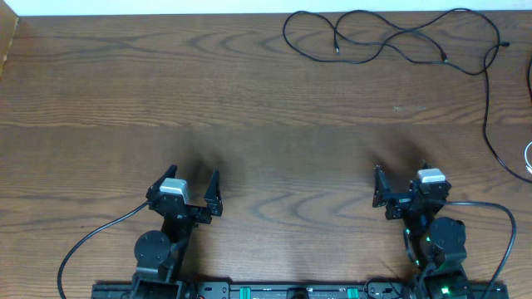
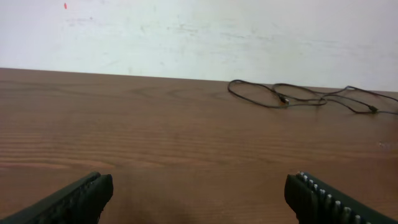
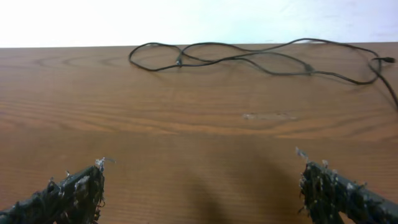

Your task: Untangle cables

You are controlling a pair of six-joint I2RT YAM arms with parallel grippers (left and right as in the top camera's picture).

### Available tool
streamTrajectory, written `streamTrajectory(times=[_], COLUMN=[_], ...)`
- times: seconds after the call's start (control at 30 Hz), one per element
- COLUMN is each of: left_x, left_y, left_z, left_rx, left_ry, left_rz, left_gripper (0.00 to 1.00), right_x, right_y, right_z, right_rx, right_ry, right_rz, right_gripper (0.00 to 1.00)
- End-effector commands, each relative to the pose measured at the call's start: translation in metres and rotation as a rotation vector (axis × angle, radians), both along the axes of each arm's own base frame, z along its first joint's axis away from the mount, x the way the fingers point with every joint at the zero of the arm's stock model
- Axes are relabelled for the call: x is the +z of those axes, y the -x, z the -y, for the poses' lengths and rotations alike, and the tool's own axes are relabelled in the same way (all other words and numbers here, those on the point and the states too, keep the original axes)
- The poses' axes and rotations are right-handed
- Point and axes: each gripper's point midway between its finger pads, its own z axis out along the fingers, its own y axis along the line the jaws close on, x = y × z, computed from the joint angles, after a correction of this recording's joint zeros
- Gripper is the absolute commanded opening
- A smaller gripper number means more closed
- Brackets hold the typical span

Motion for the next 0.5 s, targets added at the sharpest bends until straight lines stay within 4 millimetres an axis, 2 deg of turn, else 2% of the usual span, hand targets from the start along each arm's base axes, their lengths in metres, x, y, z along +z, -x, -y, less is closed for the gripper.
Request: streamTrajectory(times=[0.0,0.07,0.37,0.47], left_x=[-0.015,-0.015,-0.015,-0.015], left_y=[0.001,0.001,0.001,0.001], left_z=[0.002,0.002,0.002,0.002], left_rx=[-0.016,-0.016,-0.016,-0.016], left_ry=[-0.016,-0.016,-0.016,-0.016], left_rz=[-0.044,-0.044,-0.044,-0.044], left_gripper=[0.93,0.93,0.93,0.93], right_x=[0.005,0.005,0.031,0.031], right_y=[0.002,0.004,0.007,0.007], right_z=[0.009,0.013,0.024,0.025], right_rx=[-0.032,-0.046,-0.089,-0.092], right_ry=[0.014,0.014,-0.002,-0.001], right_rz=[0.027,0.029,0.142,0.14], right_gripper=[0.99,0.99,0.99,0.99])
